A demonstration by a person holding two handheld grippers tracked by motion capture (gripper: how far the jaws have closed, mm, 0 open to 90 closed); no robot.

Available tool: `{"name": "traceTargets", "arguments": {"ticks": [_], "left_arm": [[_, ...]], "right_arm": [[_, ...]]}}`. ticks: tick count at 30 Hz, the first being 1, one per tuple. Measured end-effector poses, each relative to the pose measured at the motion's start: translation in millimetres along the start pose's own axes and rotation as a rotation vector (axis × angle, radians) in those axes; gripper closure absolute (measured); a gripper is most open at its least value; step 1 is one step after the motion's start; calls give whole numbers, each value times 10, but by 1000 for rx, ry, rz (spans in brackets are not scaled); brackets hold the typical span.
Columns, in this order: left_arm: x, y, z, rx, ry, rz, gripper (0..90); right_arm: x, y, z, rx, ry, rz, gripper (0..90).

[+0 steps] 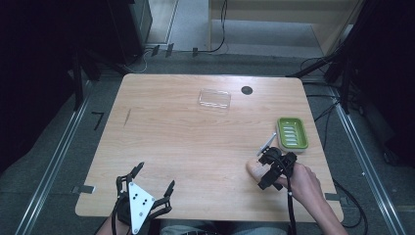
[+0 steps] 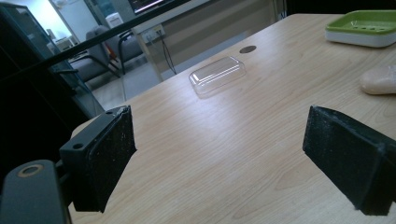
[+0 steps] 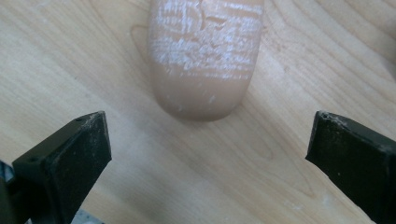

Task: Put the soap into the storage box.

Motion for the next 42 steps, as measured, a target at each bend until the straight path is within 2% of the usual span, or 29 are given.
{"name": "traceTargets", "arguments": {"ticks": [9,17,22,26,32,42], "left_arm": [[-14,4,-9,-2,-5,1,99],[-24,8,-14,-5,-10,-2,99],[-21,8,-12,-3,-7,-5,99],[-12,8,-12,-8,-6,-8,99],[-10,10,-21,-15,-6,-10,99],[-6,11,-23,-21,-3,-12,99]], "right_arm": [[44,173,-74,-30,16,-35,0],[-60,265,-119,-48,40,-15,0],[-128,317,-77,-46,57,0,0],[-193,352,-37,-42,51,1,0],[-293,344,-2,-43,51,31,0],[-312,342,-7,-28,21,36,6]]}}
Point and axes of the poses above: each handheld gripper's, and its own axes: x roughly backward along the jaws, y roughly out of its top, z roughly to its left, the point moved 6 cm from there along -x, roughly forward along the jaws, and after that the axes turned 2 degrees about x, right-handed, at the moved point
